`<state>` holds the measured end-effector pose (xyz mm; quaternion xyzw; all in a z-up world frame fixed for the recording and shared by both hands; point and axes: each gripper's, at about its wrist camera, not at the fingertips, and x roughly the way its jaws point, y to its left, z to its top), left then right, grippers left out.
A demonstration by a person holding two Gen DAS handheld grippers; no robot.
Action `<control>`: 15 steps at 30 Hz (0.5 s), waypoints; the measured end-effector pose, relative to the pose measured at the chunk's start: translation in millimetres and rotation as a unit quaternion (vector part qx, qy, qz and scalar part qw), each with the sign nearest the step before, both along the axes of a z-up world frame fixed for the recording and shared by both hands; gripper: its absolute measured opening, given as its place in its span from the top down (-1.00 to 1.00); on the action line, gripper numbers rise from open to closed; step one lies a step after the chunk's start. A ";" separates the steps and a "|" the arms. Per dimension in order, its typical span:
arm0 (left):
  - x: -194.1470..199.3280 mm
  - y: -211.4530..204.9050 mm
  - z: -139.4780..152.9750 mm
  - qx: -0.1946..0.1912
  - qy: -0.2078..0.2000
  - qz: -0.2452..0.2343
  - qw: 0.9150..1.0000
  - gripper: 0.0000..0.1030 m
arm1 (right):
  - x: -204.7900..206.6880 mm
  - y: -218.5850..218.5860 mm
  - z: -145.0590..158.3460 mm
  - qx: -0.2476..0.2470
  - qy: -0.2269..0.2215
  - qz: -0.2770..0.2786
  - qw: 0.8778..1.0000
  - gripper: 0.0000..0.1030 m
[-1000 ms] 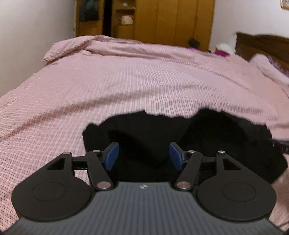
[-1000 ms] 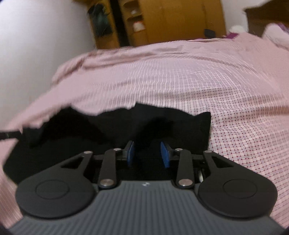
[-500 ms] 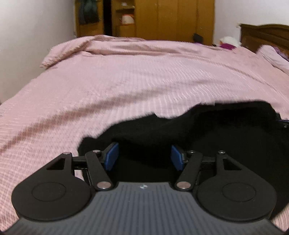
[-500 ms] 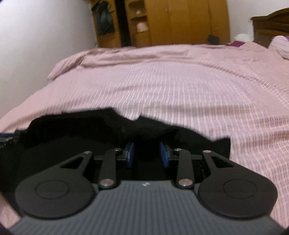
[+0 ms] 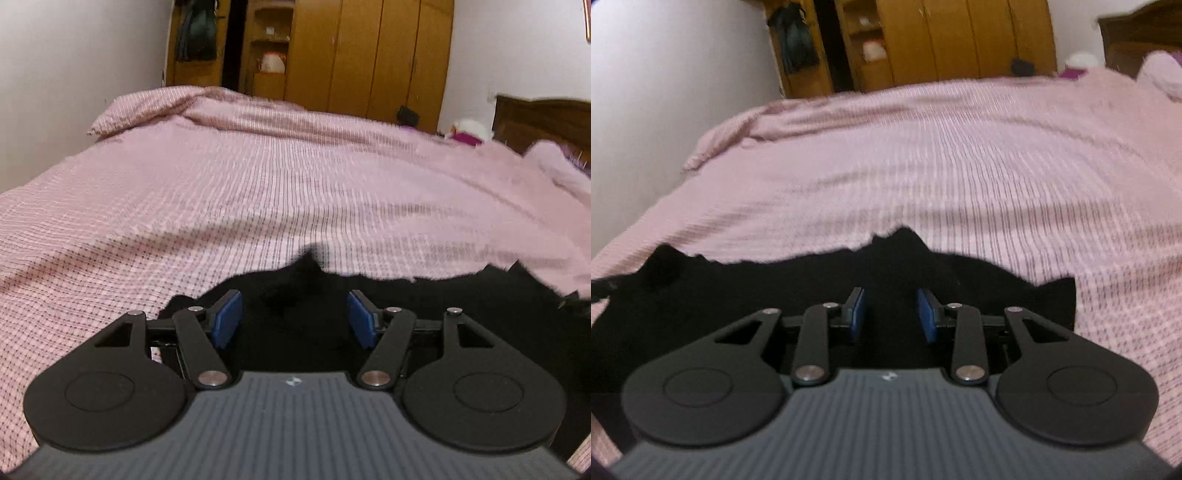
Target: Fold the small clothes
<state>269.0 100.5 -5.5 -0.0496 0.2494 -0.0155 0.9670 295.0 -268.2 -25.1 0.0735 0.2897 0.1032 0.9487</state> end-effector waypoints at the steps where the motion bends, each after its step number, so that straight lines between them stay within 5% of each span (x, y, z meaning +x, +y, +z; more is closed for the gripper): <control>1: -5.3 0.1 4.0 0.002 -0.011 0.002 1.000 -0.33 | 2.3 -1.0 -3.3 0.003 0.005 -0.002 1.000 0.36; 5: -21.8 3.9 19.3 0.010 -0.040 -0.001 0.999 -0.33 | 6.0 -3.3 -8.6 0.012 0.006 -0.008 1.000 0.36; 10: -7.4 -0.1 12.8 0.015 -0.014 -0.032 0.999 -0.33 | 0.2 2.1 -0.3 -0.004 -0.007 -0.013 1.000 0.35; 15: 25.7 6.8 -20.9 -0.021 0.044 -0.004 0.999 -0.33 | 7.7 3.5 -15.1 -0.024 0.007 -0.019 0.999 0.36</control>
